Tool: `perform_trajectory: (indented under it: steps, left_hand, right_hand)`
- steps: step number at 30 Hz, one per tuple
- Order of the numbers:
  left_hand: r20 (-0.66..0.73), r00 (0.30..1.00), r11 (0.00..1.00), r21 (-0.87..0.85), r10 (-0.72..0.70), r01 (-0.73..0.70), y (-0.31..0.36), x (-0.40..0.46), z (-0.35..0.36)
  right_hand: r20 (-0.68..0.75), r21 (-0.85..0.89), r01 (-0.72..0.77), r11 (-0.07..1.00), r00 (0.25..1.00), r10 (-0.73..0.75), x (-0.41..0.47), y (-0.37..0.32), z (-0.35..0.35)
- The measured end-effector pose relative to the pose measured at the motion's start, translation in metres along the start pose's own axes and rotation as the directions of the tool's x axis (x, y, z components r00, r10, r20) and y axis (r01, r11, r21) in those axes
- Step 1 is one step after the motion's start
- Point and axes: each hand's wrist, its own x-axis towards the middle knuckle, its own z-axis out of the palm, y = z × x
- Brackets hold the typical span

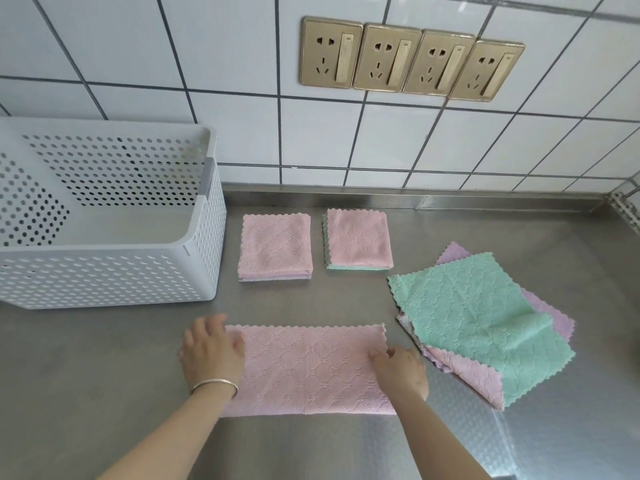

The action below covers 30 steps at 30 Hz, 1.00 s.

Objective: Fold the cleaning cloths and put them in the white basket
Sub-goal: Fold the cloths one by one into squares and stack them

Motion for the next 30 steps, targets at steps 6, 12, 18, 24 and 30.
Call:
perform_trajectory:
  steps: [6,12,18,24,30]
  left_hand:
    - [0.265,0.655,0.662,0.074,0.708,-0.746,0.049,-0.055,0.033]
    - [0.443,0.619,0.64,0.122,0.649,-0.758,0.05,-0.059,0.048]
    - [0.493,0.666,0.794,-0.089,0.56,-0.602,0.077,-0.059,0.03]
    - [0.47,0.826,0.85,-0.526,0.311,-0.021,0.094,-0.05,-0.019]
    - [0.647,0.76,0.695,-0.519,-0.061,0.498,0.059,-0.039,-0.023]
  right_hand:
    - [0.018,-0.181,0.026,0.983,1.0,-0.023,-0.015,0.01,-0.002]
    - [0.157,0.067,-0.003,0.998,0.988,-0.008,-0.031,0.011,-0.006]
    - [-0.079,0.282,0.241,0.928,0.97,-0.228,-0.059,0.006,0.003]
    - [-0.365,0.12,0.615,0.779,0.757,-0.542,-0.095,-0.029,0.032]
    - [-0.415,-0.066,0.799,0.597,0.522,-0.745,-0.107,-0.04,0.061]
